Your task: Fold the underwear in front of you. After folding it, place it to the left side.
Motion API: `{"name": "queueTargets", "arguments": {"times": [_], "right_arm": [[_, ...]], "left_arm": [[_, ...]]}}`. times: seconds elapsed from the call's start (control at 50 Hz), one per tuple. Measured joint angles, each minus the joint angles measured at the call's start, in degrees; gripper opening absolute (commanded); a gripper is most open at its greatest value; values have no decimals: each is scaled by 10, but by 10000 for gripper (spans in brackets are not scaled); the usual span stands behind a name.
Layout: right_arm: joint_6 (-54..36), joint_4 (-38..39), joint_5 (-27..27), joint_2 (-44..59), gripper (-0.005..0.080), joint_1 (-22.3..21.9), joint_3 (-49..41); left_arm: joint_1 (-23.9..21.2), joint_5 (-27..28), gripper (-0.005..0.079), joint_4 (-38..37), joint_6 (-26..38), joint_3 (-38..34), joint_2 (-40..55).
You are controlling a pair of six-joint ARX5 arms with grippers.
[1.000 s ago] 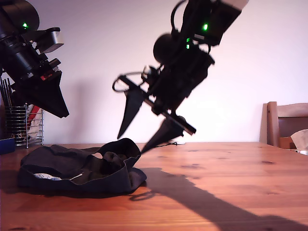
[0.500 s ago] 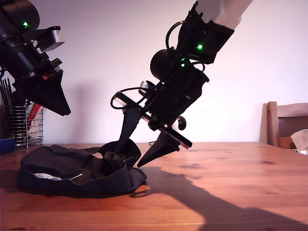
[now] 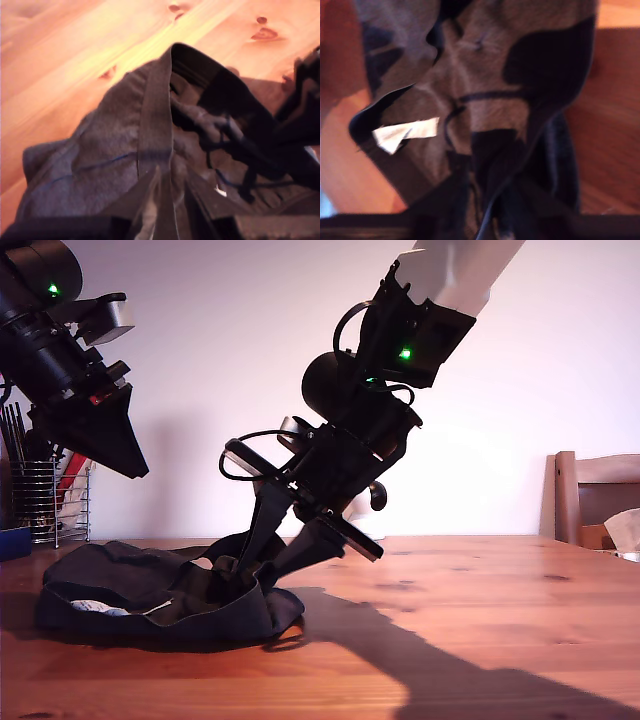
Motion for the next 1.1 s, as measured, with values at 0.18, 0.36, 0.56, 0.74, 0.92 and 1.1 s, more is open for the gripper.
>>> {"name": "queueTargets", "arguments": {"times": [0.18, 0.36, 0.56, 0.74, 0.92, 1.1], "right_arm": [[-8, -18, 0, 0, -13, 1, 0], [-14, -24, 2, 0, -13, 1, 0], [-17, -24, 15, 0, -13, 1, 0], [-27, -24, 15, 0, -13, 0, 0], [-28, -24, 15, 0, -13, 0, 0], [-28, -24, 15, 0, -13, 0, 0]], "left_arm": [[-1, 0, 135, 31, 0, 3, 41], [-8, 0, 333, 77, 0, 3, 113], [-16, 0, 431, 133, -5, 3, 127], [-31, -4, 525, 151, -10, 3, 131], [-54, -41, 552, 150, 25, 3, 137], [-59, -60, 572, 153, 30, 3, 163]]}}
